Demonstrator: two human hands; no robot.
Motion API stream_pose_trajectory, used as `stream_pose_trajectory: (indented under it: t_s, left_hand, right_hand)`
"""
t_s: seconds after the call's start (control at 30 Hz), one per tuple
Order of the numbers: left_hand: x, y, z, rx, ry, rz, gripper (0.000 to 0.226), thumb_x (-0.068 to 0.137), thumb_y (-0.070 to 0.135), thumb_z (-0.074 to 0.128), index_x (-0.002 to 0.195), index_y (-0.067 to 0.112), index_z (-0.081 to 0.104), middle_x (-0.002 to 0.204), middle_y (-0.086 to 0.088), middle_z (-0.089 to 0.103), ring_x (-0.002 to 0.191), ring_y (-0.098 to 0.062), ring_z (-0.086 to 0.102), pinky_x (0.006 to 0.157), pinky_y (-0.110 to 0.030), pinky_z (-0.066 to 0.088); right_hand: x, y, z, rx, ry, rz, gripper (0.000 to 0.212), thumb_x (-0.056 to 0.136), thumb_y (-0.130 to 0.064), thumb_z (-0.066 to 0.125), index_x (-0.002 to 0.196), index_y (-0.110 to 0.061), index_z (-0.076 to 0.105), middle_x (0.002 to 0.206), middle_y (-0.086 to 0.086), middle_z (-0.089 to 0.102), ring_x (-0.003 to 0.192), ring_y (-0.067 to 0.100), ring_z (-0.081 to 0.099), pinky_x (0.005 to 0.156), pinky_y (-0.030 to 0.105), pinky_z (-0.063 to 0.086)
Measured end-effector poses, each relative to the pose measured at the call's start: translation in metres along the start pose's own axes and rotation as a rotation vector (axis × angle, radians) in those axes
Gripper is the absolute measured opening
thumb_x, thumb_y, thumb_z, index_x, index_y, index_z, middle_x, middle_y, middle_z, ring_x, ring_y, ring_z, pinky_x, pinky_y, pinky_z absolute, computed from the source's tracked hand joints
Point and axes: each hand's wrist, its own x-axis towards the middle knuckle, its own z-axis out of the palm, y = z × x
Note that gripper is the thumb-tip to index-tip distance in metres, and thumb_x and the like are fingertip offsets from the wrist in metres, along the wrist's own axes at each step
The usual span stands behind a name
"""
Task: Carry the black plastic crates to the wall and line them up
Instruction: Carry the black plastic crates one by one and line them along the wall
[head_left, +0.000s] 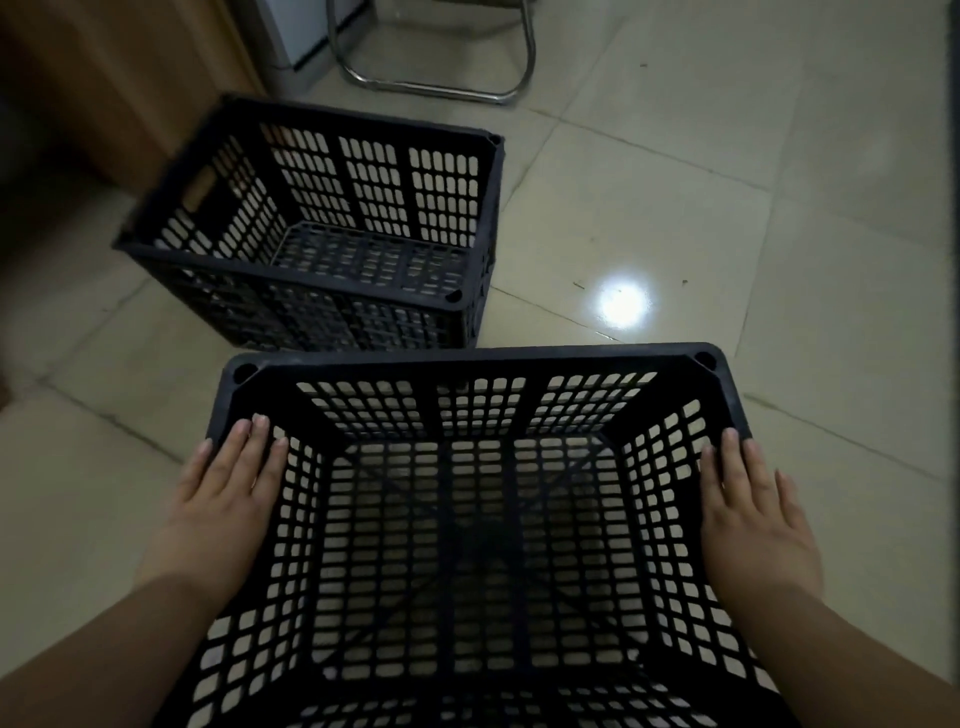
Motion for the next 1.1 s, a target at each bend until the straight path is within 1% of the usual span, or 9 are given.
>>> stream_pose_trajectory:
  t_s: [0.1,0.27,0.4,0.53,0.6,0.8,0.97,1.03,1.1]
  left_hand:
    - [-0.038,-0.029,-0.046,0.029,-0.022,-0.096,0.084,0.047,-0.010,0.075,0.126,-0.007,0.049,0.136,-0.027,0.047,0.145,-0.015,-0.010,0.118,-0.034,-0.008]
    - [-0.133,-0.089,-0.114,0.127,-0.115,-0.236,0.101,0.041,-0.007,0.080,0.133,-0.002,0.037,0.143,-0.020,0.033,0.146,-0.019,-0.009,0.118,-0.036,-0.009]
    - [-0.225,-0.126,-0.160,0.218,-0.061,-0.405,0.095,0.047,-0.004,0.078,0.133,-0.002,0.039,0.143,-0.021,0.034,0.145,-0.018,-0.011,0.118,-0.036,-0.009]
    - [-0.318,-0.154,-0.209,0.302,-0.172,-0.632,0.088,0.072,0.009,0.066,0.145,0.011,0.017,0.153,-0.016,0.002,0.136,-0.018,-0.036,0.110,-0.039,-0.028]
    - [-0.376,-0.172,-0.214,0.235,-0.276,-0.727,0.089,0.063,0.005,0.073,0.141,0.009,0.030,0.151,-0.015,0.014,0.141,-0.018,-0.027,0.114,-0.038,-0.021]
    - [-0.540,-0.216,-0.243,0.218,-0.361,-0.960,0.080,0.092,0.017,0.038,0.135,0.016,-0.029,0.135,-0.015,-0.043,0.120,-0.026,-0.049,0.082,-0.039,-0.048]
    - [-0.711,-0.293,-0.243,0.272,-0.370,-0.845,0.103,0.025,-0.009,0.082,0.123,-0.005,0.054,0.137,-0.026,0.042,0.146,-0.020,-0.006,0.117,-0.035,-0.010]
    - [-0.764,-0.329,-0.253,0.260,-0.427,-0.894,0.101,0.024,-0.008,0.082,0.121,-0.006,0.055,0.132,-0.028,0.050,0.145,-0.020,-0.006,0.116,-0.035,-0.009]
    - [-0.813,-0.362,-0.265,0.144,-0.581,-0.947,0.097,0.057,0.003,0.075,0.141,0.000,0.026,0.151,-0.026,0.019,0.139,-0.019,-0.029,0.109,-0.038,-0.028]
  right_hand:
    - [-0.010,-0.024,-0.052,-0.016,0.104,-0.074,0.068,0.085,-0.014,0.027,0.146,-0.017,-0.005,0.148,0.006,-0.031,0.122,0.016,-0.054,0.101,0.034,-0.035]
    - [-0.030,-0.073,-0.128,0.011,0.172,-0.273,0.068,0.074,0.000,0.028,0.142,-0.004,0.026,0.158,0.011,-0.007,0.142,0.019,-0.027,0.113,0.036,-0.016]
    - [-0.058,-0.141,-0.201,-0.100,0.159,-0.439,0.066,0.087,-0.010,0.012,0.133,-0.014,-0.035,0.131,0.016,-0.053,0.101,0.025,-0.066,0.084,0.039,-0.045]
    - [-0.085,-0.210,-0.230,0.008,0.305,-0.631,0.065,0.076,-0.004,0.027,0.141,-0.007,0.025,0.153,0.018,0.009,0.139,0.018,-0.033,0.112,0.037,-0.020]
    - [-0.114,-0.255,-0.256,-0.055,0.372,-0.681,0.065,0.075,-0.007,0.038,0.140,-0.010,0.028,0.152,0.014,0.011,0.139,0.017,-0.033,0.113,0.037,-0.018]
    - [-0.218,-0.414,-0.317,-0.258,0.239,-0.923,0.060,0.095,-0.018,0.013,0.129,-0.011,-0.037,0.130,0.012,-0.052,0.088,0.022,-0.069,0.073,0.038,-0.047]
    - [-0.334,-0.568,-0.352,-0.355,0.206,-1.058,0.059,0.097,-0.023,0.014,0.134,-0.003,-0.027,0.135,0.011,-0.043,0.138,0.027,-0.032,0.071,0.040,-0.046]
    - [-0.383,-0.624,-0.364,-0.387,0.213,-1.113,0.058,0.097,-0.027,0.015,0.127,-0.005,-0.031,0.134,0.012,-0.043,0.138,0.025,-0.030,0.072,0.039,-0.044]
    - [-0.426,-0.678,-0.369,-0.378,0.184,-1.155,0.056,0.097,-0.026,0.013,0.127,-0.009,-0.031,0.133,0.012,-0.044,0.128,0.019,-0.042,0.062,0.036,-0.048]
